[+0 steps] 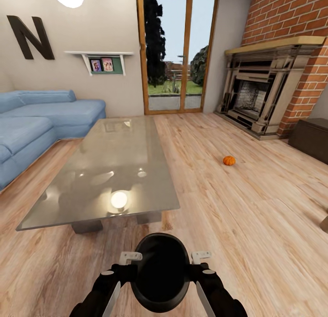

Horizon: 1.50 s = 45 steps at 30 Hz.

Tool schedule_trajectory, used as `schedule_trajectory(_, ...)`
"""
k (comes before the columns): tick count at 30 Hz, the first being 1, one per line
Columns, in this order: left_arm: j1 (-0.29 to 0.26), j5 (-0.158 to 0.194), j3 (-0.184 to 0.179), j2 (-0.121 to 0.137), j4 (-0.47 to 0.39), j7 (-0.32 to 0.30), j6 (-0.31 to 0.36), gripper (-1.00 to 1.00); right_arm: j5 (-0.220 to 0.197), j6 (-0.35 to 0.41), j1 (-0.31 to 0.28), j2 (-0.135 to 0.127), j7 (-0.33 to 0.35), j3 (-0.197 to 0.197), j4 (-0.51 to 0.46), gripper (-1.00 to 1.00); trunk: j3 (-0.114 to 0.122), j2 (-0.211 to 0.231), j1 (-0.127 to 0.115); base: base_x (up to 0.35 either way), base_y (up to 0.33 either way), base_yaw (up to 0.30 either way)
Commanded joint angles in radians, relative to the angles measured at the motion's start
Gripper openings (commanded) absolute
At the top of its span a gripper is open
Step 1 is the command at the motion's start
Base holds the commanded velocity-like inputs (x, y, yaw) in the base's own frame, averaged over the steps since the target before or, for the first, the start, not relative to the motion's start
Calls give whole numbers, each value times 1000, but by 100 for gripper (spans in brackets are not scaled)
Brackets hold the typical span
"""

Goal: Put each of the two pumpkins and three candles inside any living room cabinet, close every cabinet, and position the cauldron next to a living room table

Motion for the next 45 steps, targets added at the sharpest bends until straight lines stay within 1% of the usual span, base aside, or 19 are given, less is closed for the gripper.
schedule_trajectory(1,0,15,11,3,-1,2,5,-100,-19,4,-1,-2,-4,4,-26,-100,-1,0,0,0,0,187)
schedule_trajectory(5,0,15,11,3,-1,2,5,-100,-18,4,-1,-2,-4,4,-26,-100,-1,0,0,0,0,198)
schedule_trajectory(9,0,15,11,4,-1,2,5,-100,-19,4,-1,-2,-4,4,-26,-100,-1,0,0,0,0,62)
schedule_trajectory(26,0,15,10,4,-1,2,5,-100,-18,4,-1,-2,-4,4,-26,-100,-1,0,0,62,1,3)
schedule_trajectory(32,0,15,10,4,-1,2,5,-100,-18,4,-1,-2,-4,4,-26,-100,-1,0,0,111,121,0)
schedule_trajectory(40,0,15,11,4,-1,2,5,-100,-18,4,-2,-2,-4,4,-26,-100,-1,0,0,19,15,0)
schedule_trajectory(45,0,15,11,3,-1,2,5,-100,-18,4,-1,-2,-4,4,-26,-100,-1,0,0,158,1,0)
